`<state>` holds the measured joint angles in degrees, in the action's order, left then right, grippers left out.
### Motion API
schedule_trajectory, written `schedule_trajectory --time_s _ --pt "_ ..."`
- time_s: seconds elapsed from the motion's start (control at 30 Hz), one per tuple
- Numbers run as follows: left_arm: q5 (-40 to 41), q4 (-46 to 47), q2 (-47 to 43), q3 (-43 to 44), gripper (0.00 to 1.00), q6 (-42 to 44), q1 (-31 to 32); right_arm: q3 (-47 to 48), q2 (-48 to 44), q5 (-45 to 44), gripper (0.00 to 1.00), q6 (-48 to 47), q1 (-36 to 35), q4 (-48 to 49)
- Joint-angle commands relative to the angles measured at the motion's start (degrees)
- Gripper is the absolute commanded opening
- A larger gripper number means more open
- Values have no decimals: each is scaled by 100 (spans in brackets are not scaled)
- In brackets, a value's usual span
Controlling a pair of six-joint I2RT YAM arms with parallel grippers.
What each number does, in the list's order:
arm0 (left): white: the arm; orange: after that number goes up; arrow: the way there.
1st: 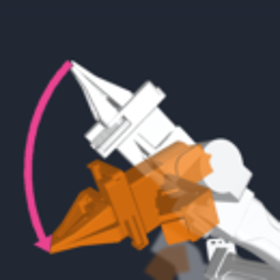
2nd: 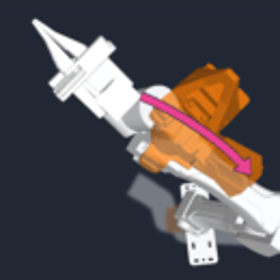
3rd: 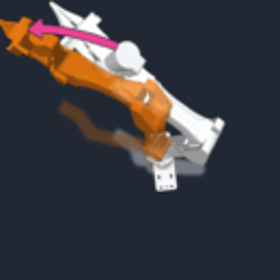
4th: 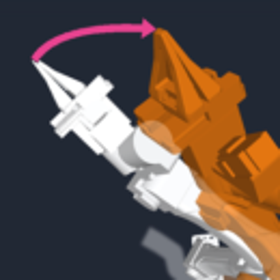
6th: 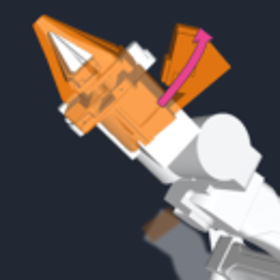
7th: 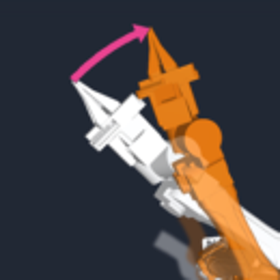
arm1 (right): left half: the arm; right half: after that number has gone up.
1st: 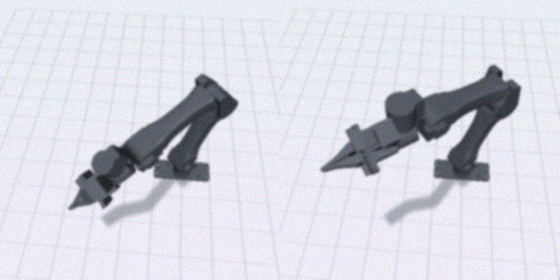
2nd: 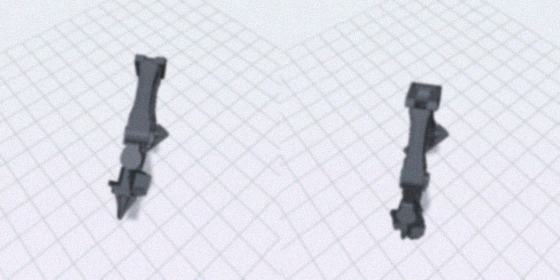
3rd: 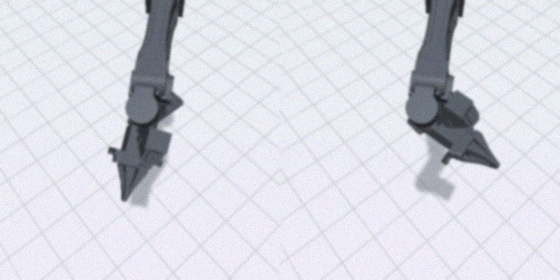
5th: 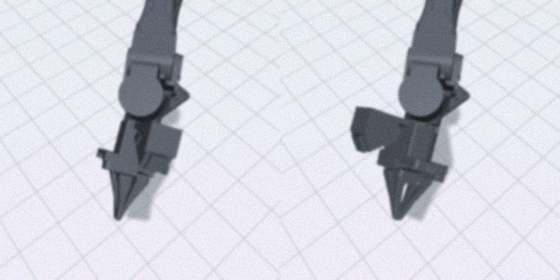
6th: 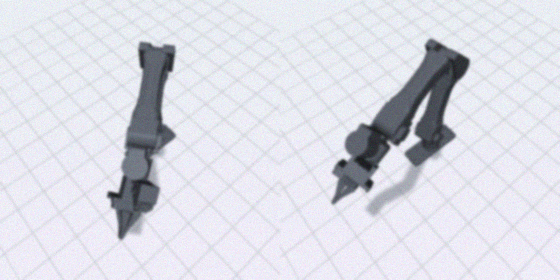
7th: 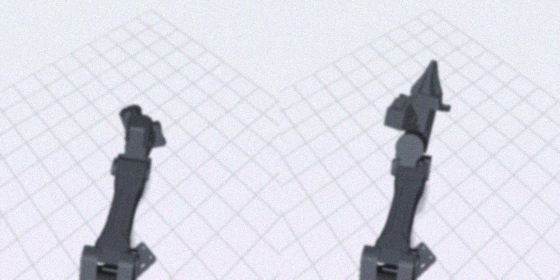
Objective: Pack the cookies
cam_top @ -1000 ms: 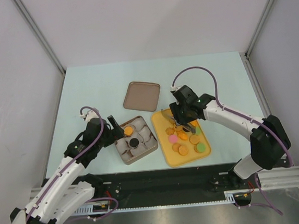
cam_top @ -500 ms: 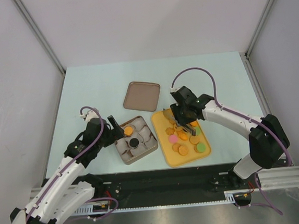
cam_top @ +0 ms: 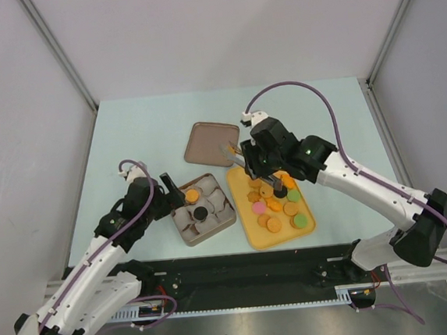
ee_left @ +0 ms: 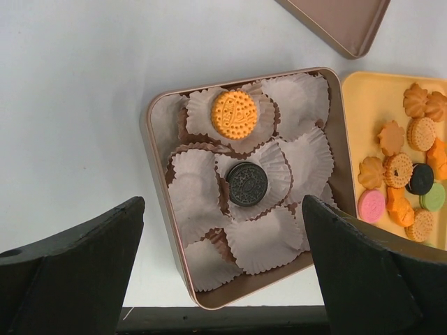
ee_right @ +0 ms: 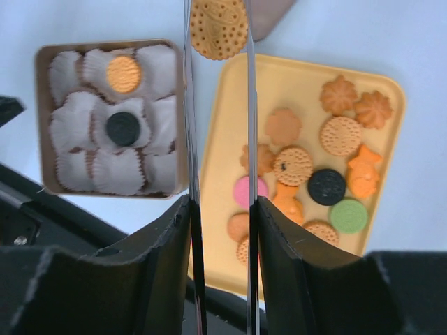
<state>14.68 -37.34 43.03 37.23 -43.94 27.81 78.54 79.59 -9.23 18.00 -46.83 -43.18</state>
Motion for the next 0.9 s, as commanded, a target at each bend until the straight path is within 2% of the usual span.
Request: schedule_trajectory --time_s 0.0,0.23,0.87 --pt "70 78 -110 21 100 44 -48 398 64 -96 42 160 -510 -77" --pt "88 8 -180 30 100 44 -39 548 601 18 42 178 -959 108" --pt "97 -1 -224 -41 100 53 -39 592 1339 106 42 11 -1021 284"
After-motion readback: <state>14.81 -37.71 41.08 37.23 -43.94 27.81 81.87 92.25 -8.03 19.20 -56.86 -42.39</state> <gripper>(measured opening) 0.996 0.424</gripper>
